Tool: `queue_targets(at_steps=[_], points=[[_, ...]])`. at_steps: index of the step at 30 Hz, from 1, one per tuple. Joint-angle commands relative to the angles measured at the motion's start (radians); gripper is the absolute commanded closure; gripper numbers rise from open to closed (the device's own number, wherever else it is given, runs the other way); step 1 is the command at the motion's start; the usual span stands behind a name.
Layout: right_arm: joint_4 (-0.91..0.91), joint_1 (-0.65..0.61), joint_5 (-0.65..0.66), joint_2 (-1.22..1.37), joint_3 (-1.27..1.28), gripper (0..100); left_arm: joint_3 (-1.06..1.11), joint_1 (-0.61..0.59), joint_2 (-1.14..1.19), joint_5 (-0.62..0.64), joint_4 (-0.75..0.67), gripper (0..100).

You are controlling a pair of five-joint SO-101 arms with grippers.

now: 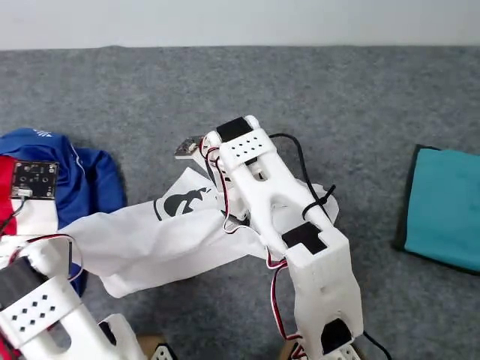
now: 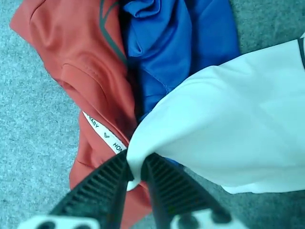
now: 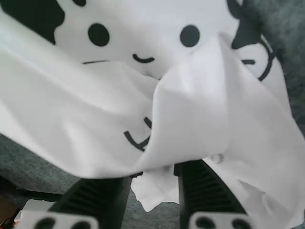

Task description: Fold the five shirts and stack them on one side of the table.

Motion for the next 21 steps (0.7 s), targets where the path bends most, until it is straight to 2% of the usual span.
queue_targets(at_steps=[1,7,11,16,21], points=[[0.042,-0.005,-0.003,-0.016,-0.048,91.1,-0.004,0.002,-0.008,0.005,-0.021,100],[0.044,-0.007,0.017,-0.016,-0.048,98.3,-0.004,0.002,-0.005,0.003,-0.023,100],[0.044,-0.001,0.025,-0.07,-0.048,98.7,-0.007,0.002,-0.005,0.003,-0.023,100],[0.044,0.001,0.026,-0.257,-0.048,98.7,-0.053,0.002,-0.009,0.003,-0.018,99],[0.044,0.031,0.026,-0.509,-0.048,98.8,-0.208,0.002,-0.009,0.009,-0.015,99]])
